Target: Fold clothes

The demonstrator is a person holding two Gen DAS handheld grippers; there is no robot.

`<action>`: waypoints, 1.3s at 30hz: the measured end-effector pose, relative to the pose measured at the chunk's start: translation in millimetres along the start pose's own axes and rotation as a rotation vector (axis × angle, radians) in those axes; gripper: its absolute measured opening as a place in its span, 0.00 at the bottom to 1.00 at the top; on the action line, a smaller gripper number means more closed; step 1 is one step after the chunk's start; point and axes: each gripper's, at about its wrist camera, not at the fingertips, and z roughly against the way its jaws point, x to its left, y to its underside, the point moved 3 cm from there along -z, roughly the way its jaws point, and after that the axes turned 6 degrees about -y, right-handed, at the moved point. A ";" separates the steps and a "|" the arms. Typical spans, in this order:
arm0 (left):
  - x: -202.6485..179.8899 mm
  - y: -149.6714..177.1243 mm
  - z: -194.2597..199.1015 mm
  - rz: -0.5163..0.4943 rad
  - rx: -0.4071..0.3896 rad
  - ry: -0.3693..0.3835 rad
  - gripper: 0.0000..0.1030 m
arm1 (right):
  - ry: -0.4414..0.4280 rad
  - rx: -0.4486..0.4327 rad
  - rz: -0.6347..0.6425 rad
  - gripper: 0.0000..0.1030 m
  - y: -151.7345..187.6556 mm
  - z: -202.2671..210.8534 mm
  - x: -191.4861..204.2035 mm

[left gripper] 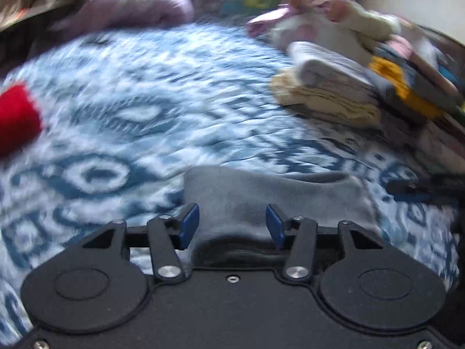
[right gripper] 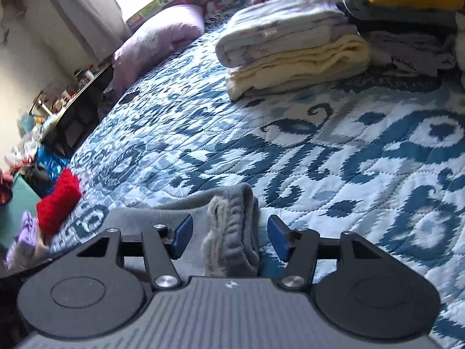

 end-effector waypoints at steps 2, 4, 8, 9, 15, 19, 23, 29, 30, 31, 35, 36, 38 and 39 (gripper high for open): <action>-20.0 -0.1 -4.8 -0.072 -0.005 0.044 0.47 | 0.000 -0.003 0.024 0.56 6.3 2.1 1.4; -43.9 -0.9 -17.5 -0.160 -0.004 0.078 0.47 | -0.028 -0.012 0.013 0.55 13.4 3.9 0.5; -86.6 7.3 -39.6 -0.308 0.012 0.108 0.47 | -0.060 -0.043 -0.059 0.55 27.5 8.8 -8.6; -96.6 9.7 -45.0 -0.344 0.017 0.112 0.47 | -0.070 -0.052 -0.083 0.55 30.1 9.8 -11.7; -128.7 15.0 -81.8 -0.473 0.039 0.096 0.46 | -0.146 -0.111 -0.203 0.55 47.1 14.4 -30.9; -128.5 6.8 -85.9 -0.405 0.055 0.139 0.09 | -0.148 -0.122 -0.224 0.55 50.2 16.5 -34.0; -122.5 -3.5 -75.3 -0.349 0.019 0.134 0.06 | -0.154 -0.131 -0.240 0.55 47.2 19.7 -33.8; -94.2 -26.2 -41.2 -0.238 -0.074 0.098 0.06 | -0.147 -0.120 -0.223 0.55 44.5 23.2 -23.0; -86.8 -30.1 -34.8 -0.218 -0.091 0.088 0.06 | -0.144 -0.117 -0.219 0.55 44.8 23.0 -20.7; -78.4 -34.3 -29.4 -0.194 -0.107 0.078 0.06 | -0.141 -0.113 -0.215 0.55 45.1 22.9 -18.5; -36.3 -49.0 -13.6 -0.095 -0.162 0.026 0.06 | -0.133 -0.096 -0.203 0.55 47.0 20.7 -9.4; -25.3 -52.1 -12.1 -0.072 -0.171 0.015 0.06 | -0.132 -0.090 -0.198 0.55 47.3 19.8 -6.9; -0.9 -54.8 -7.9 -0.022 -0.183 -0.010 0.06 | -0.129 -0.075 -0.186 0.55 47.7 17.0 -0.9; 11.0 -55.9 -7.0 -0.002 -0.186 -0.025 0.06 | -0.126 -0.067 -0.180 0.55 47.8 15.2 2.2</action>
